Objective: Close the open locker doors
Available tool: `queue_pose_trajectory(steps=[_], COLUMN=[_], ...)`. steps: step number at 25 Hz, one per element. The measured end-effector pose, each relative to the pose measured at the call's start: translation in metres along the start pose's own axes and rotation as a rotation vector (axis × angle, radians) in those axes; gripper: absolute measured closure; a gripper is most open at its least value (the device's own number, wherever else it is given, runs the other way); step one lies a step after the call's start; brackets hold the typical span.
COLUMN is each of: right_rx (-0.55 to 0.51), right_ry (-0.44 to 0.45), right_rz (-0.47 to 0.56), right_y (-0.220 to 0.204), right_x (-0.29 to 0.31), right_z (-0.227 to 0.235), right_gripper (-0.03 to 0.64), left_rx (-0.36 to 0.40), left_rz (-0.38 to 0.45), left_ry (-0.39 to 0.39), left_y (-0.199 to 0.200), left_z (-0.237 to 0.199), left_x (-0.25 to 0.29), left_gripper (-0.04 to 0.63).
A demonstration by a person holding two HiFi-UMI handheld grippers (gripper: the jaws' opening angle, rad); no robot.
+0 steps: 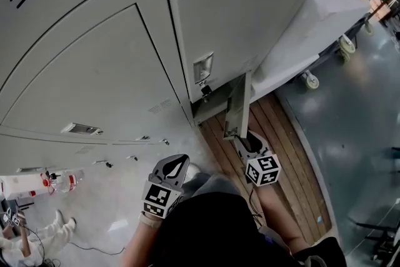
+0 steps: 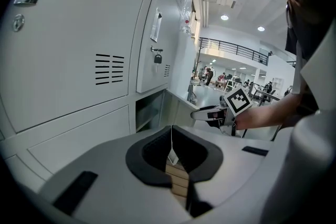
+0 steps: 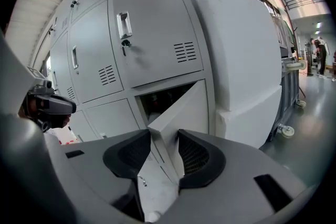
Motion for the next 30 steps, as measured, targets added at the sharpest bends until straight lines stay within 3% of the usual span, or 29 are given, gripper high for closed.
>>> queue_pose_trajectory(steps=[7, 21, 30], right_rx=[0.015, -0.059, -0.104], right_ry=[0.093, 0.343, 0.458], right_rz=[0.008, -0.043, -0.071], right_y=[-0.001, 0.011, 0.015], right_x=[0.024, 0.098, 0.146], right_z=[-0.026, -0.060, -0.074], right_gripper=[0.425, 0.425, 0.425], left_rx=[-0.017, -0.097, -0.130], left_rz=[-0.011, 0.025, 0.018], left_ry=[0.065, 0.326, 0.470], left_y=[-0.007, -0.012, -0.014], left_z=[-0.010, -0.025, -0.034], left_x=[-0.015, -0.047, -0.061], left_gripper=[0.575, 0.575, 0.575])
Point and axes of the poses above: the fingertips, and each gripper's own axes: x forward along the fingers, z to its right, y out of its top, the point moved 5 cm from there along -x, backward along the fingers, and after that the axes turned 14 degrees about z, right-handed, at the moved point
